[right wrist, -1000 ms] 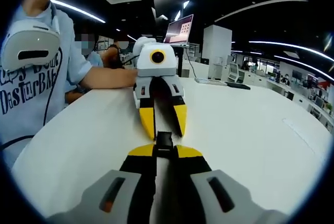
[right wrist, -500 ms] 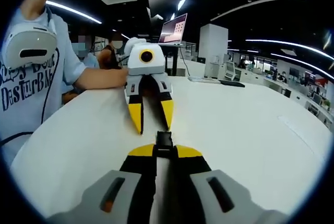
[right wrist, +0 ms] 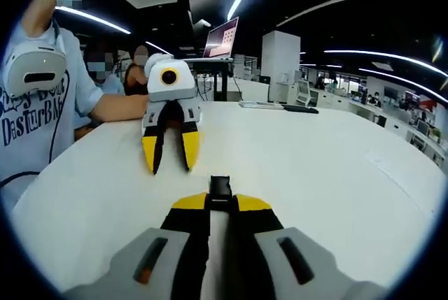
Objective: Snap the two parts of the plastic buckle together until the buckle closes and remains connected.
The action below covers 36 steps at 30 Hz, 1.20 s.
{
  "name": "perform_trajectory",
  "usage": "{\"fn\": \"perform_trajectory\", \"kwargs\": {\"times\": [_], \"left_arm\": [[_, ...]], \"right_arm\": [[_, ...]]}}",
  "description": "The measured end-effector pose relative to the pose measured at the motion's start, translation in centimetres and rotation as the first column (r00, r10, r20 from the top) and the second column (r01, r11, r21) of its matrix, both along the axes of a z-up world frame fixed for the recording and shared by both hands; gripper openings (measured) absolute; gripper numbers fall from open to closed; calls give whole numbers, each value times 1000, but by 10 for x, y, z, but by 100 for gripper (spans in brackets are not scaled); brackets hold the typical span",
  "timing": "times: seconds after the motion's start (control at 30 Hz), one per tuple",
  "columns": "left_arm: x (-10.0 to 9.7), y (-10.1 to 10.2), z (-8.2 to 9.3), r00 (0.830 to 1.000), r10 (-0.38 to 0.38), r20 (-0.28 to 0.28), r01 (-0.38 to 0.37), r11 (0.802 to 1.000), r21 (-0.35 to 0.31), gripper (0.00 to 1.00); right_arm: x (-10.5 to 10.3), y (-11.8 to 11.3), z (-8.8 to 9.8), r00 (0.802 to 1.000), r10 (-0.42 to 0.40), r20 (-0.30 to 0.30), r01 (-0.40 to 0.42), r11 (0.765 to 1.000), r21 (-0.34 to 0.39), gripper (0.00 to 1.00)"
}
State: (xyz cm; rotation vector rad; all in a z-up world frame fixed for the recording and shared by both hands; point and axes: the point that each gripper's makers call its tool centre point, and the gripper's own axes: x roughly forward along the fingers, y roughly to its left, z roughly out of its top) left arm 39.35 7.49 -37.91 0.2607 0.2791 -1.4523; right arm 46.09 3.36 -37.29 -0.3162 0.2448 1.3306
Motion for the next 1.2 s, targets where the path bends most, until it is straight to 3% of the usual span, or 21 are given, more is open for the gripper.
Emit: {"fn": "perform_trajectory", "kwargs": {"times": [1.2], "left_arm": [[-6, 0, -1, 999, -33, -15, 32, 999, -8, 23]], "right_arm": [[71, 17, -2, 1000, -25, 13, 25, 1000, 4, 12]]}}
